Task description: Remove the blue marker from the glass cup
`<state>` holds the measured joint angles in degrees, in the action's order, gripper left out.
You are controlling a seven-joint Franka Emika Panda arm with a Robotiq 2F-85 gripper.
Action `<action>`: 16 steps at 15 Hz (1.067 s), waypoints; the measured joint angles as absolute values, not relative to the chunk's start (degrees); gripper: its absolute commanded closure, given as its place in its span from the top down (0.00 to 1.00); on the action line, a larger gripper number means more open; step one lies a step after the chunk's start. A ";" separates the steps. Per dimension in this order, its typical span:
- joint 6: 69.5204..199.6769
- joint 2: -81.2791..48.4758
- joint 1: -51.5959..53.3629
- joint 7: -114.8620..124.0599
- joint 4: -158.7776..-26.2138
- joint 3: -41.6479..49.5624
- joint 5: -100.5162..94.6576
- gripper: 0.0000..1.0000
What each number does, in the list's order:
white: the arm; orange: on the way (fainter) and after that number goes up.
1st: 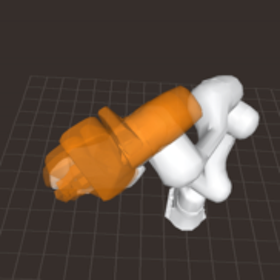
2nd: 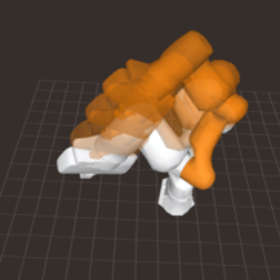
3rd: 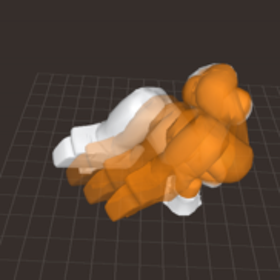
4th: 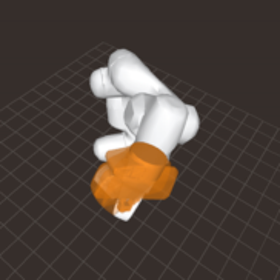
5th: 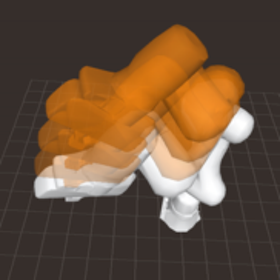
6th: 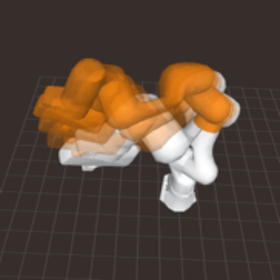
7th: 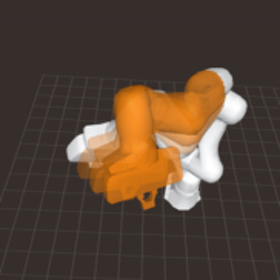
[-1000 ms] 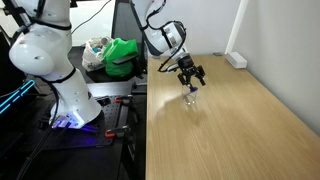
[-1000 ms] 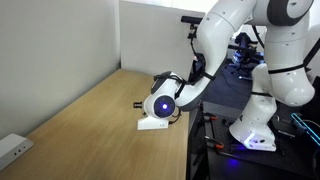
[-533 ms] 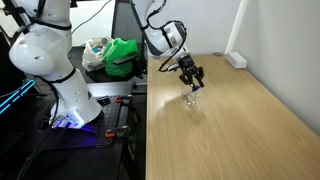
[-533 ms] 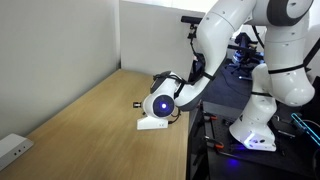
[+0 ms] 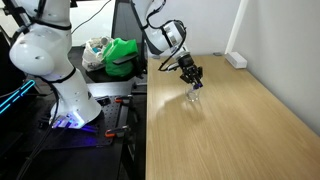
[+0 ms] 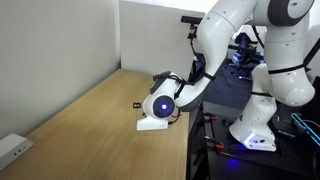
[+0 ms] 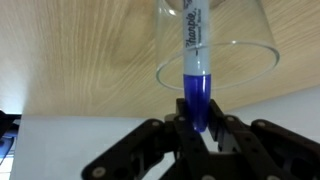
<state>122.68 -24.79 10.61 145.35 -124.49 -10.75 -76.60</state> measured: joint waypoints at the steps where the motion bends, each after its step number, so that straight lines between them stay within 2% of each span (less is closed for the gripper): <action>1: 122.68 -24.78 10.80 145.35 -124.49 -10.77 -76.60 0.06; 16: 114.84 -24.07 16.60 145.35 -124.34 -12.15 -76.60 0.06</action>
